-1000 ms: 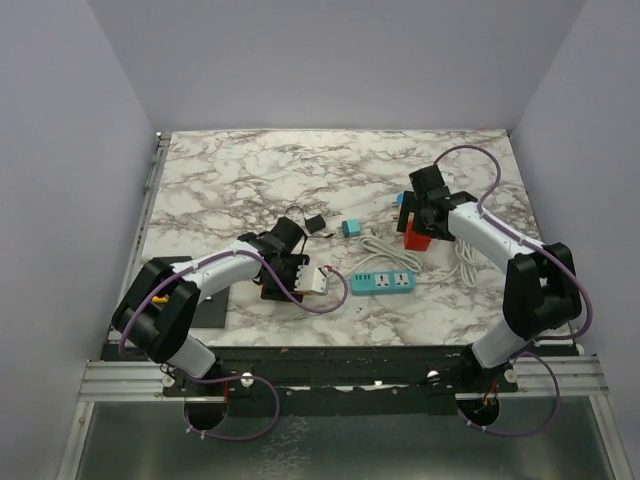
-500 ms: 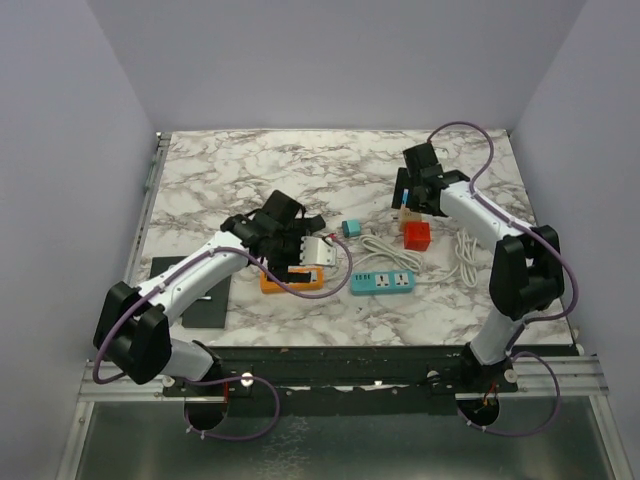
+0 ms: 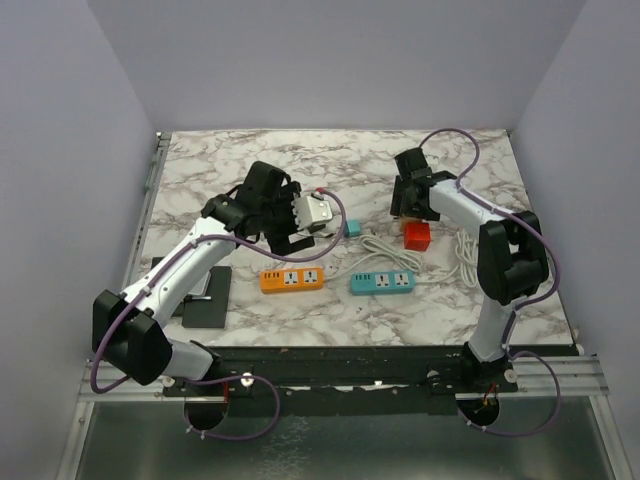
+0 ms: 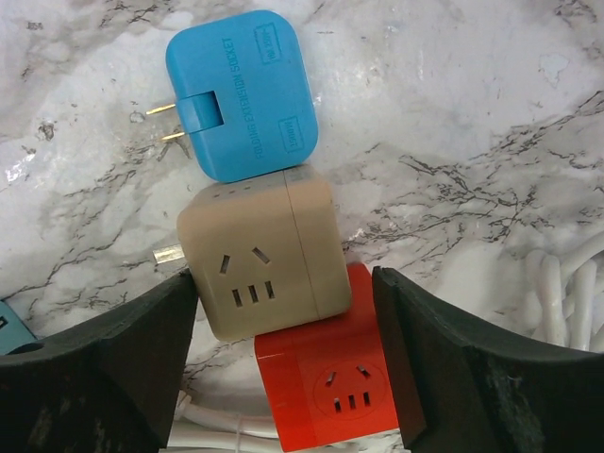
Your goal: Insert the plug
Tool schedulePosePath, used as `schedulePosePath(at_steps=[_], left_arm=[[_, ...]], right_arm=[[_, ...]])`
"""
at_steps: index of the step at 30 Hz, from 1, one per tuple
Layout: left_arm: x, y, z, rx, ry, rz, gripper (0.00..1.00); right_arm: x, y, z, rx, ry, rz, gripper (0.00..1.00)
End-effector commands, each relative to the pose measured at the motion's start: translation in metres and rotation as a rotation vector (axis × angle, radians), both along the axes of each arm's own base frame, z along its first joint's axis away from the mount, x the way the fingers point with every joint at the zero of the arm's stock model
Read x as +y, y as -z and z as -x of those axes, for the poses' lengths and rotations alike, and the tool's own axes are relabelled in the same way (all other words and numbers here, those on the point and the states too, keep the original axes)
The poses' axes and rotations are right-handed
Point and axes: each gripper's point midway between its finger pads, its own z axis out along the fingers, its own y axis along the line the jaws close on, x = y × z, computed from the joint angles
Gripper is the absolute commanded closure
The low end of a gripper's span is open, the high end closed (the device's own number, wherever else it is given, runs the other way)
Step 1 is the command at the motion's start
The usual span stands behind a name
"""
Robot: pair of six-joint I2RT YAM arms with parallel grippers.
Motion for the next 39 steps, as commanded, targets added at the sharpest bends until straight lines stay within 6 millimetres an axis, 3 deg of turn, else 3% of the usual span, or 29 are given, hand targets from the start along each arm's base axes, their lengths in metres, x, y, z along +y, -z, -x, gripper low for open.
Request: schedulePosePath(at_steps=[1,9,12,16,21,28,33,39], left_arm=[[-0.006,-0.025,-0.002,-0.005,-0.048,0.107,0.01],[-0.001,-0.051,-0.017,-0.090,-0.127,0.137,0.01],[-0.001,-0.066,-0.024,-0.123,-0.165,0.167,0.01],[-0.005,-0.085,-0.017,-0.179,-0.117,0.224,0.01],[-0.019,-0.100,0.009,-0.228,0.070,0.286,0.01],[-0.034,-0.113,0.040,-0.296,0.257,0.391,0.01],[-0.035,-0.118,0.063,-0.438,0.392,0.403,0.01],[-0.036,-0.132,0.071,-0.512,0.447,0.415,0.01]], right_arm=[[-0.001,0.010,0.002,0.004,-0.002,0.022,0.28],[0.001,-0.010,-0.005,-0.051,-0.021,0.009,0.61],[0.009,-0.037,-0.009,-0.100,-0.047,-0.043,0.72],[0.041,-0.094,-0.003,-0.208,-0.177,-0.189,0.74],[0.090,-0.150,0.029,-0.271,-0.378,-0.300,0.75],[0.154,-0.201,0.087,-0.336,-0.575,-0.529,0.75],[0.183,-0.230,0.119,-0.358,-0.679,-0.659,0.75],[0.204,-0.243,0.143,-0.333,-0.766,-0.755,0.75]])
